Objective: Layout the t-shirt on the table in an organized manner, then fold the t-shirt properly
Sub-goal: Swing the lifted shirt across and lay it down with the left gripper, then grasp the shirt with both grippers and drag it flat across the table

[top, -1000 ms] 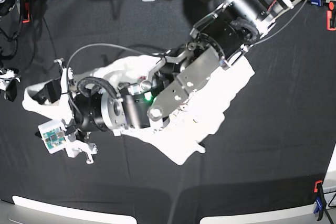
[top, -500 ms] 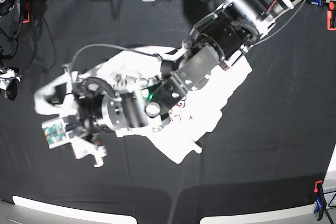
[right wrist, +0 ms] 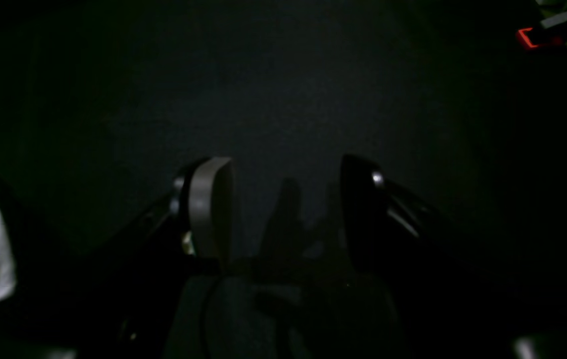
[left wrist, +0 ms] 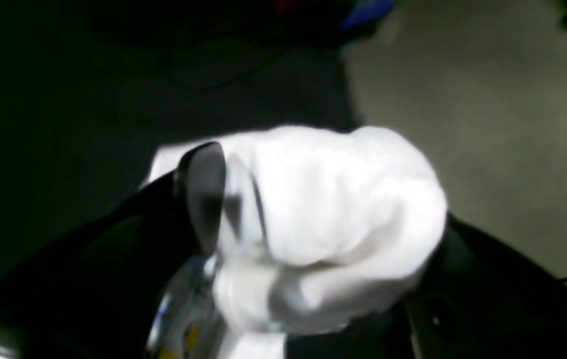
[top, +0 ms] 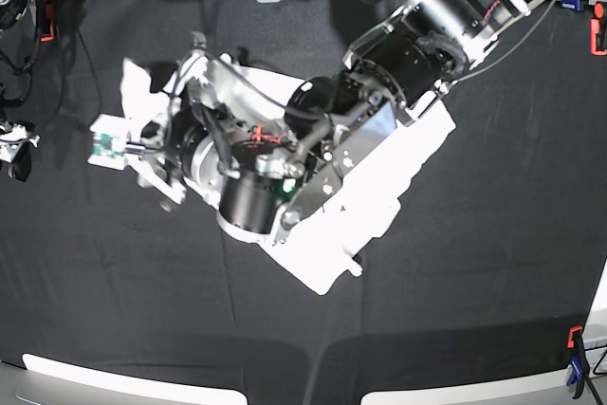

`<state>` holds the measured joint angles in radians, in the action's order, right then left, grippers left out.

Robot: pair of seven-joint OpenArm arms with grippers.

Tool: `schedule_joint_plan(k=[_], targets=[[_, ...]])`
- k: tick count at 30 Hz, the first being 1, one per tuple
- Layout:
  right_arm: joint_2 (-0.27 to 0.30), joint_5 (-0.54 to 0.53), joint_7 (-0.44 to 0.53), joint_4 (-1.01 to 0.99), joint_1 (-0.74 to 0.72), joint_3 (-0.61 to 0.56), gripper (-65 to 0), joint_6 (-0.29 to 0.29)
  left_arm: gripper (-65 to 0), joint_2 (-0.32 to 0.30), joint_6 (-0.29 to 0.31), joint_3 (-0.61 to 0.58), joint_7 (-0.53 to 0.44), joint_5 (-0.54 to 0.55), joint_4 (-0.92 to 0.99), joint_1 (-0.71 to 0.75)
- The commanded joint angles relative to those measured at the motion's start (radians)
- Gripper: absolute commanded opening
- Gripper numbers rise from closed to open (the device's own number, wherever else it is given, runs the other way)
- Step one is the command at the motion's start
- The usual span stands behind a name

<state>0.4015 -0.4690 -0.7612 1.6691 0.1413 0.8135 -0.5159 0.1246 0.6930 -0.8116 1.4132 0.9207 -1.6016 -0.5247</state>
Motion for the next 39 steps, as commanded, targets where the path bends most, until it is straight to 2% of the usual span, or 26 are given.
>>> schedule_joint_plan(k=[1,2,3,5,6,7,8,9,10,12,13,16,18,20,23,26,28,31,35,39], targets=[[0.025,-0.014,0.022,0.017,-0.011,0.005,-32.1,-0.004,-31.1,0.015,0.005,0.005,-0.017,0.014,-0.014,-0.024],[0.025,-0.014,0.021,0.017,-0.011,0.005,-32.1,-0.004,-31.1,0.011,0.005,0.005,-0.017,-0.006,-0.014,-0.024],[0.025,-0.014,0.019,0.017,-0.011,0.005,-32.1,-0.004,-31.1,0.008,0.005,0.005,-0.019,-0.073,-0.014,-0.024],[0.025,-0.014,0.018,0.017,-0.011,0.005,-32.1,-0.004,-31.1,0.0,0.005,0.005,-0.215,-0.306,-0.014,-0.024],[0.025,-0.014,0.018,0.017,-0.011,0.005,-32.1,-0.004,-31.1,-0.006,-0.013,0.005,-0.32,-0.42,-0.014,-0.022],[0.025,-0.014,0.019,0.017,-0.011,0.005,-32.1,-0.004,-31.1,-0.012,-0.109,0.005,-0.405,-0.514,-0.014,-0.021],[0.025,-0.014,0.018,0.017,-0.011,0.005,-32.1,-0.004,-31.1,-0.014,-0.183,0.004,-0.449,-0.589,-0.014,-0.019],[0.025,-0.014,0.018,0.017,-0.011,0.005,-32.1,-0.004,-31.1,-0.014,-0.238,0.004,-0.45,-0.64,-0.014,-0.016],[0.025,-0.015,0.018,0.017,-0.011,0.005,-32.1,-0.004,-31.1,-0.014,-0.248,0.004,-0.409,-0.662,-0.014,-0.015],[0.025,-0.014,0.019,0.017,-0.011,0.005,-32.1,-0.004,-31.1,-0.015,-0.226,0.003,-0.261,-0.626,-0.014,-0.01],[0.025,-0.015,0.019,0.017,-0.011,0.005,-32.1,-0.004,-31.1,-0.028,-0.211,0.003,-0.246,-0.565,-0.01,-0.008],[0.025,-0.05,0.019,0.017,-0.011,0.005,-32.1,-0.004,-31.1,-0.056,-0.111,0.003,-0.211,-0.354,0.009,-0.005],[0.025,-0.09,0.019,0.017,-0.011,0.005,-32.1,-0.005,-31.1,-0.063,-0.097,0.003,-0.257,-0.338,0.01,-0.005],[0.025,-0.141,0.014,0.017,-0.011,0.004,-32.1,-0.01,-31.1,-0.064,-0.11,0.003,-0.359,-0.386,0.01,-0.005],[0.024,-0.272,-0.045,0.017,-0.011,0.004,-32.1,-0.092,-31.1,-0.064,-0.232,0.003,-0.515,-0.497,0.01,-0.008],[0.022,-0.423,-0.128,0.017,-0.011,0.003,-32.1,-0.179,-31.1,-0.064,-0.411,0.005,-0.568,-0.651,0.01,-0.011],[0.022,-0.487,-0.167,0.017,-0.011,0.001,-32.1,-0.182,-31.1,-0.071,-0.52,0.006,-0.569,-0.765,0.01,-0.01],[0.022,-0.507,-0.192,0.017,-0.011,-0.029,-32.1,-0.182,-31.1,-0.106,-0.644,0.006,-0.569,-0.878,0.01,-0.01],[0.022,-0.492,-0.212,0.017,-0.011,-0.179,-32.1,-0.182,-31.1,-0.18,-0.724,0.006,-0.569,-0.939,0.01,-0.01],[0.021,-0.366,-0.157,0.017,-0.051,-0.411,-32.1,-0.182,-31.1,-0.264,-0.727,0.006,-0.549,-0.939,0.01,-0.01]])
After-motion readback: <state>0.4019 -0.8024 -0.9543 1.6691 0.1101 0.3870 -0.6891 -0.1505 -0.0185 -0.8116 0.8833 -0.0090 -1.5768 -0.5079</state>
